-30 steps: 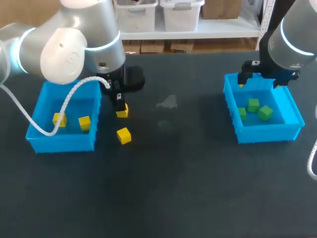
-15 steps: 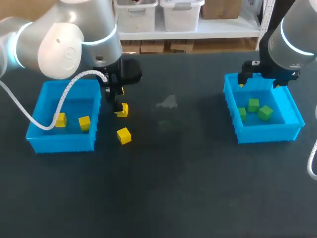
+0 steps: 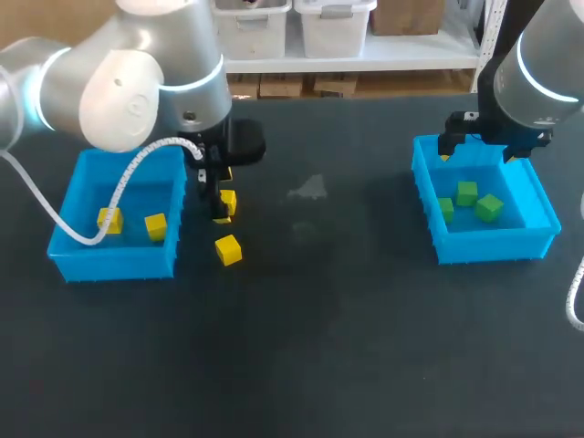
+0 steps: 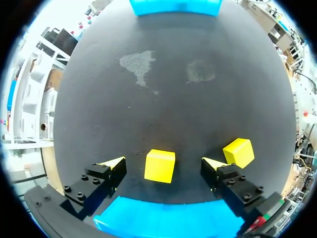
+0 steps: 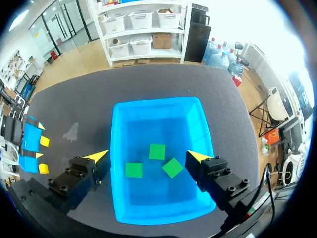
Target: Put the green cubes in the right bin and the yellow cubes in the left bin.
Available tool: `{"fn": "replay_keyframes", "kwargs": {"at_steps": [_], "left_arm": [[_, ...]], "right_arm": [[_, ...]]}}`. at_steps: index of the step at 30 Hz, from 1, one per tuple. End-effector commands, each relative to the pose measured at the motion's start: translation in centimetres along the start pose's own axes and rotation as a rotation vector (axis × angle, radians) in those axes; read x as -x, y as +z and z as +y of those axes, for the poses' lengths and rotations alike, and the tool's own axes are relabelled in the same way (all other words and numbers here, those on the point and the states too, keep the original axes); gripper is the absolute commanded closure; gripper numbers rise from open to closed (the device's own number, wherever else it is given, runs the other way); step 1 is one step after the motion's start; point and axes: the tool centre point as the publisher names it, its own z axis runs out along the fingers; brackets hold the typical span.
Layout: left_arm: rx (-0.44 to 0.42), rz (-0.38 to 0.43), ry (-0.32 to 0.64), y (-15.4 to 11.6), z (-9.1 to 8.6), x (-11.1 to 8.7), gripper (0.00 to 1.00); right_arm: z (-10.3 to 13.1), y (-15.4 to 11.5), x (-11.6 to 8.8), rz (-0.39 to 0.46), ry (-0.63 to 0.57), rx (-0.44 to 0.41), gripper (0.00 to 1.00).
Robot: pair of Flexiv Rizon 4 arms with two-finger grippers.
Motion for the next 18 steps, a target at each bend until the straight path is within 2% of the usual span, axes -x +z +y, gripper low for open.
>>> {"fn": "replay_keyframes", "kwargs": {"at_steps": [1, 2, 6, 18], "left_arm": [[-0.013, -0.004, -0.001, 0.28, 0.20, 0.12, 0.40], [-0.014, -0.004, -0.002, 0.34, 0.18, 0.14, 0.76], [-0.018, -0.004, -0.002, 0.52, -0.01, 0.17, 1.00], [-0.015, -0.009, -0.027, 0.49, -0.28, -0.30, 1.00]], "right_arm": [[-0.03, 0.01, -0.10, -0.004, 0.001, -0.001, 0.00], [-0.03, 0.01, -0.10, -0.004, 0.001, -0.001, 0.00], [-0.03, 0.01, -0.10, -0.004, 0.001, -0.001, 0.00], [-0.03, 0.01, -0.10, -0.004, 0.001, -0.001, 0.00]]}}
